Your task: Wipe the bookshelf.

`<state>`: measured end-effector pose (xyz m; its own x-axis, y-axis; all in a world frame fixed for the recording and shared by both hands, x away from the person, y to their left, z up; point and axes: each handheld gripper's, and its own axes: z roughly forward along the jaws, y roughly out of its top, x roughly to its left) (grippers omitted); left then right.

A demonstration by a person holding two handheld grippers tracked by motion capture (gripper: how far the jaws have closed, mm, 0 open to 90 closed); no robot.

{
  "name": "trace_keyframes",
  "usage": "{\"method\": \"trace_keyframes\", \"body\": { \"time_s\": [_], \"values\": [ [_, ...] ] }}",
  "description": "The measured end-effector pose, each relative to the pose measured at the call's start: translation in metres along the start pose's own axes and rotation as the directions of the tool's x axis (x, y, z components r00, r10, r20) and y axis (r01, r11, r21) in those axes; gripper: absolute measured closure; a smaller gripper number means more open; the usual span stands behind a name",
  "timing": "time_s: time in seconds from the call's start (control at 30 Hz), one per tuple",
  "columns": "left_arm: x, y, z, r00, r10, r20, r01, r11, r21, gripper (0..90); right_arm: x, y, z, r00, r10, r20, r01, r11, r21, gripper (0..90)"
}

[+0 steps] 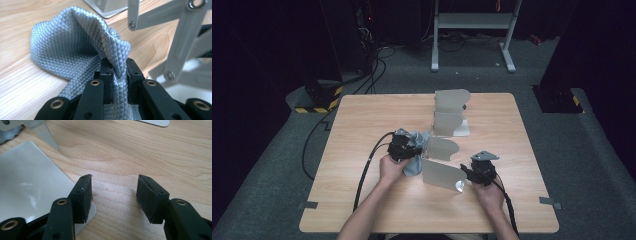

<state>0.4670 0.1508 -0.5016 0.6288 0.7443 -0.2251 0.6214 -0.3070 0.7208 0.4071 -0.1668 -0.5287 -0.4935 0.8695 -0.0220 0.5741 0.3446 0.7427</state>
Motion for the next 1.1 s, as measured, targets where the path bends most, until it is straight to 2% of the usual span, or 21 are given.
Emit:
{"method": "trace_keyframes", "body": {
  "time_s": [0.17,0.27,0.4,0.5,0.6,0.7,0.77,0.87,0.97,1.0,1.1],
  "values": [
    [0.004,-0.008,-0.019,0.9975,-0.016,-0.069,0.013,0.9992,-0.039,78.2,0.000,0.000,0.000,1.0000,0.000,-0.005,0.000,1.000,-0.001,46.7],
    [0.004,-0.013,-0.031,0.9919,-0.018,-0.126,0.012,0.9986,-0.051,77.8,-0.001,0.000,0.000,1.0000,-0.001,-0.007,0.001,1.000,0.000,46.6],
    [0.007,-0.019,-0.045,0.9793,-0.030,-0.200,0.019,0.9981,-0.059,77.4,-0.001,0.000,0.000,1.0000,-0.001,-0.007,0.001,1.000,-0.001,46.6],
    [0.010,-0.021,-0.051,0.9615,-0.017,-0.274,0.006,0.9991,-0.041,76.7,-0.001,0.000,0.000,1.0000,0.000,-0.006,0.000,1.000,-0.001,46.6],
    [0.014,-0.026,-0.053,0.9497,-0.029,-0.312,0.020,0.9993,-0.033,75.2,-0.001,0.000,0.000,1.0000,-0.001,-0.007,0.001,1.000,-0.001,46.6],
    [0.017,-0.031,-0.053,0.9421,-0.040,-0.333,0.031,0.9990,-0.031,72.7,-0.001,0.000,0.000,1.0000,-0.001,-0.007,0.001,1.000,-0.001,46.6],
    [0.022,-0.032,-0.051,0.9395,-0.041,-0.340,0.036,0.9991,-0.021,71.6,-0.001,0.000,0.000,1.0000,-0.001,-0.007,0.001,1.000,0.000,46.5],
    [0.027,-0.032,-0.051,0.9280,-0.059,-0.368,0.057,0.9982,-0.017,63.7,-0.001,0.000,0.000,1.0000,-0.002,-0.007,0.002,1.000,0.000,46.5],
    [0.029,-0.031,-0.057,0.9259,-0.111,-0.361,0.101,0.9937,-0.048,51.9,-0.001,0.000,0.000,1.0000,-0.001,-0.008,0.001,1.000,0.000,46.4],
    [0.028,-0.031,-0.059,0.9246,-0.114,-0.364,0.101,0.9934,-0.054,49.3,-0.001,0.000,0.000,1.0000,-0.001,-0.008,0.001,1.000,0.000,46.4],
    [0.023,-0.028,-0.066,0.9260,-0.124,-0.356,0.099,0.9912,-0.087,44.1,-0.001,0.000,0.000,1.0000,0.000,-0.009,0.000,1.000,0.000,46.1]
  ]
}}
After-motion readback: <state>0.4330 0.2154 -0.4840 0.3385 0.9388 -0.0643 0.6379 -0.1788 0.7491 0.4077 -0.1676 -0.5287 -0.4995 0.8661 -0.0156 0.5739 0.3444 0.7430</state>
